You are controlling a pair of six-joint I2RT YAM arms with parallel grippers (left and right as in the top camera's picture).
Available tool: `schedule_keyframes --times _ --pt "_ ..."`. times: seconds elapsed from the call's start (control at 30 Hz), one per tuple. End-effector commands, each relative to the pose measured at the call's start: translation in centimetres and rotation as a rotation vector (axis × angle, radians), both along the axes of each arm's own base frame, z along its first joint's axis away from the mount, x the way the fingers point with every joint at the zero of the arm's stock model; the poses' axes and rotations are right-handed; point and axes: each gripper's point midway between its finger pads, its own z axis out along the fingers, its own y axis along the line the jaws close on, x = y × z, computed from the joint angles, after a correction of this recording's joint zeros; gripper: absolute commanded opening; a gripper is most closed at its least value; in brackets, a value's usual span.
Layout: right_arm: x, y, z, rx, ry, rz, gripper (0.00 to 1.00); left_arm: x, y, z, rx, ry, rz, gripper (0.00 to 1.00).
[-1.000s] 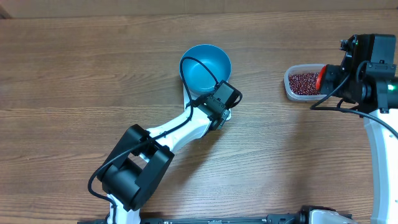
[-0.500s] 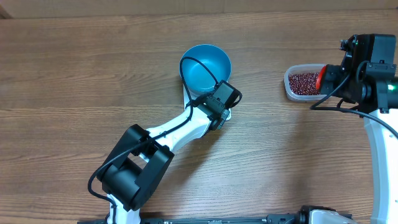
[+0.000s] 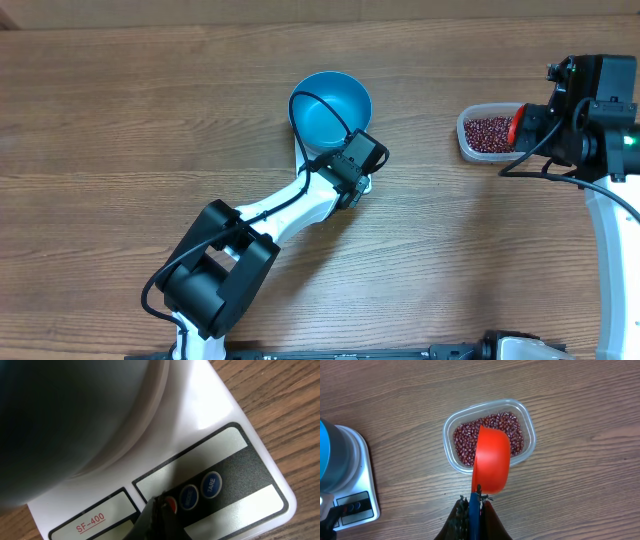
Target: Scoop item into bowl and weigh 150g on scale
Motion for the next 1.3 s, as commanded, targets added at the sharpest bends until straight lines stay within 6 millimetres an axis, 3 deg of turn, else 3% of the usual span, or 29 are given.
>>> schedule_keyframes --times 0.0,0.53,1.27 --pt "0.5 0.0 1.2 -0.003 -0.035 0.002 0.04 -0.7 0.1 -0.6 -0.02 0.04 0.001 0.04" --pt "0.8 -0.1 1.5 -0.007 -0.052 0.005 0.04 -0.7 0.0 -0.5 -0.02 0.038 -0.005 0.04" --pt "0.8 -0.1 1.5 -0.007 -0.051 0.005 0.04 0.1 -2.1 0.5 -0.113 0.02 -0.036 0.04"
